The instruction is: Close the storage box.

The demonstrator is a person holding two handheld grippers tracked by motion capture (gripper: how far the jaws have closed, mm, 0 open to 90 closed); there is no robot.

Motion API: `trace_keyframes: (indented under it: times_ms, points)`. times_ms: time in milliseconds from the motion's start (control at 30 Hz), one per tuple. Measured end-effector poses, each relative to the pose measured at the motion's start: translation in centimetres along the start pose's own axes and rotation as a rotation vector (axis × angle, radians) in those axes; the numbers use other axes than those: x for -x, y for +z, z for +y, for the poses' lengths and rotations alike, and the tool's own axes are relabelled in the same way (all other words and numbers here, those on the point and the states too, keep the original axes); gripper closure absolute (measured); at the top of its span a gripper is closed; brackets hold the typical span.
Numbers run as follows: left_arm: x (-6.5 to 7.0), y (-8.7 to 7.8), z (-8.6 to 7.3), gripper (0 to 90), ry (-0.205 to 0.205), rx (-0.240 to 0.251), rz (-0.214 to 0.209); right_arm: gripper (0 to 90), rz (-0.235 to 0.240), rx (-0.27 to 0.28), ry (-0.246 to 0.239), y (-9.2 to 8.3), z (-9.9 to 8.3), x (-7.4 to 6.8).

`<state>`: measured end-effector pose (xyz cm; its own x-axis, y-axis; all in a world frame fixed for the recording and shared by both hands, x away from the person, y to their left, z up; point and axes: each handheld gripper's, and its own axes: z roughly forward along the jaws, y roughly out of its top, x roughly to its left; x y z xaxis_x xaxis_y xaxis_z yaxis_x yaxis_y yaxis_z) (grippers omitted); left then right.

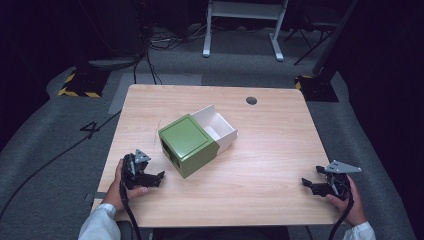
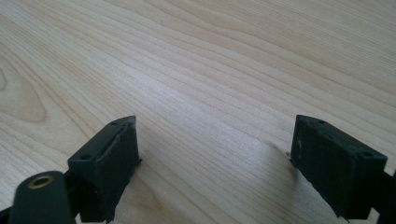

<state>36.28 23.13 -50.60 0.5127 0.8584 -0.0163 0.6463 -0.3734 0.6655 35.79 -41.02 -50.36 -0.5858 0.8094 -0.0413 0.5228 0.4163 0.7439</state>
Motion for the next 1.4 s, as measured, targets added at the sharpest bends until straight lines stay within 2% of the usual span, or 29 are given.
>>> trace_keyframes:
  times_ms: [133, 300, 367, 433, 567, 600, 633, 667, 733, 800, 833, 933, 1000, 1033, 1200, 1300, 1333, 1400]
  points:
    - [-0.2, 0.1, 0.1, 0.3, 0.021, -0.004, -0.016, 14.5, -0.006, -0.002, -0.003, 0.1, 0.1, 0.0]
    - [-0.6, 0.3, 0.4, 0.0, 0.065, -0.004, -0.048, 14.9, 0.013, -0.014, 0.001, 0.2, 0.3, 0.2]
    - [-0.6, 0.3, 0.4, 0.1, 0.066, -0.007, -0.053, 15.3, 0.016, -0.017, -0.001, 0.2, 0.3, 0.3]
    - [-0.7, 0.3, 0.5, 0.1, 0.073, -0.006, -0.060, 20.9, -0.001, -0.016, 0.000, 0.1, 0.5, 0.3]
    - [-0.7, 0.4, 0.5, 0.1, 0.077, -0.006, -0.066, 22.3, 0.006, -0.006, 0.012, 0.2, 1.0, 0.5]
    - [-0.7, 0.4, 0.5, 0.1, 0.078, -0.006, -0.066, 24.6, 0.019, 0.031, 0.026, 0.3, 1.9, 0.5]
    - [-0.7, 0.4, 0.5, 0.1, 0.078, -0.006, -0.066, 24.6, 0.019, 0.031, 0.026, 0.3, 1.9, 0.5]
    - [-0.7, 0.4, 0.5, 0.1, 0.078, -0.006, -0.066, 25.5, 0.037, 0.050, 0.014, 0.6, 3.3, 0.3]
    - [-0.7, 0.4, 0.5, 0.1, 0.079, -0.006, -0.066, 25.8, 0.040, 0.049, 0.009, 0.7, 3.8, 0.2]
    - [-0.8, 0.4, 0.5, 0.1, 0.083, -0.007, -0.067, 28.3, 0.022, 0.050, -0.027, 1.1, 4.9, 0.0]
    - [-0.8, 0.5, 0.6, 0.1, 0.086, -0.006, -0.071, 29.3, 0.044, 0.072, -0.018, 1.2, 6.3, 0.2]
    - [-0.9, 0.5, 0.7, 0.1, 0.087, -0.007, -0.074, 31.1, 0.038, 0.092, -0.019, 1.3, 7.5, 0.4]
    - [-0.9, 0.5, 0.7, 0.1, 0.089, -0.006, -0.075, 32.4, 0.035, 0.122, -0.032, 1.3, 9.7, 0.3]
    - [-0.9, 0.5, 0.7, 0.1, 0.089, -0.006, -0.076, 32.4, 0.035, 0.122, -0.032, 1.3, 9.7, 0.3]
    - [-0.9, 0.7, 0.8, 0.1, 0.093, -0.008, -0.076, 35.1, 0.051, 0.153, -0.073, 1.9, 13.5, -0.7]
    - [-0.9, 0.7, 0.8, 0.1, 0.093, -0.007, -0.076, 36.1, 0.048, 0.161, -0.100, 2.6, 15.2, -1.4]
    - [-0.9, 0.7, 0.8, 0.1, 0.093, -0.007, -0.075, 36.1, 0.048, 0.161, -0.100, 2.6, 15.2, -1.4]
    - [-0.9, 0.7, 0.8, 0.1, 0.091, -0.007, -0.075, 36.8, 0.074, 0.168, -0.103, 3.2, 16.1, -1.9]
